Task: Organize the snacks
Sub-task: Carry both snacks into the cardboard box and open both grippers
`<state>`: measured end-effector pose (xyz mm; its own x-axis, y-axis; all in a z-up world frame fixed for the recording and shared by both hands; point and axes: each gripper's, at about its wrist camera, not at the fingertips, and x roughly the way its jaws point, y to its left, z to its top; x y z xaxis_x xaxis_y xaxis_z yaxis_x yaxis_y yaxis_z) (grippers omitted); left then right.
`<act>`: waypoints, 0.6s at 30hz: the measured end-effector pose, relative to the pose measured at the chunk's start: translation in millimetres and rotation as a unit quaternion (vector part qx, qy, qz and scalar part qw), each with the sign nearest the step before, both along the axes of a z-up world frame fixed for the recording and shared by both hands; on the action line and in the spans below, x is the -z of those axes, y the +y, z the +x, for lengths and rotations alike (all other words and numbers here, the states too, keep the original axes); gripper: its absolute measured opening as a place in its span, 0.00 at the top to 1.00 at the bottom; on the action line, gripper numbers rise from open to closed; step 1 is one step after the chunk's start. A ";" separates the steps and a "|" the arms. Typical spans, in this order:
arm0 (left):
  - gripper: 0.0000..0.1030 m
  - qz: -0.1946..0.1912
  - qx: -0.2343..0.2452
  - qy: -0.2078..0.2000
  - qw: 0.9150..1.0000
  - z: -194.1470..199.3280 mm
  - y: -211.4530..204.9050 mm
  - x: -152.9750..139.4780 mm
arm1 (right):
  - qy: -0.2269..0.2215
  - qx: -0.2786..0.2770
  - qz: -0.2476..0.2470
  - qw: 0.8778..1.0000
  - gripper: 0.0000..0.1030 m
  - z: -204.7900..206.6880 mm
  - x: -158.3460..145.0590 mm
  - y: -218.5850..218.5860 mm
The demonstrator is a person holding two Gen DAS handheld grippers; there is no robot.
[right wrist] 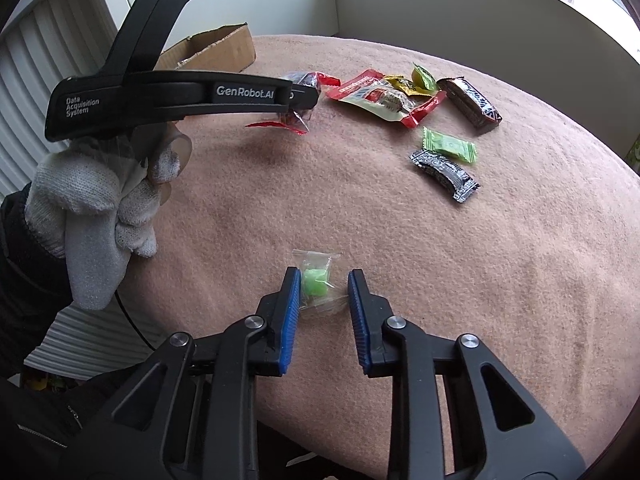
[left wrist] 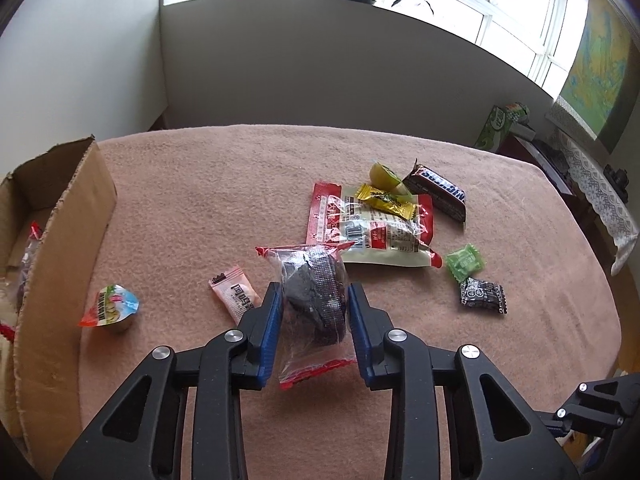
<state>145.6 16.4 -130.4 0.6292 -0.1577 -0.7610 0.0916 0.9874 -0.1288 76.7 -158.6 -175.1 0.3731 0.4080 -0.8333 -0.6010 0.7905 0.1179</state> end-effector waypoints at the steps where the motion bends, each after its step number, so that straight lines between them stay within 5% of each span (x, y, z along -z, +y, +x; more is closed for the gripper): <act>1: 0.71 -0.001 0.000 -0.004 1.000 -2.1 1.3 -1.8 | -0.002 0.001 0.002 1.000 0.76 0.5 -2.1 -0.4; 18: 0.71 -0.027 -0.018 -0.078 0.996 -47.8 52.2 -64.0 | -0.062 -0.017 0.053 0.997 0.76 17.3 -71.7 44.1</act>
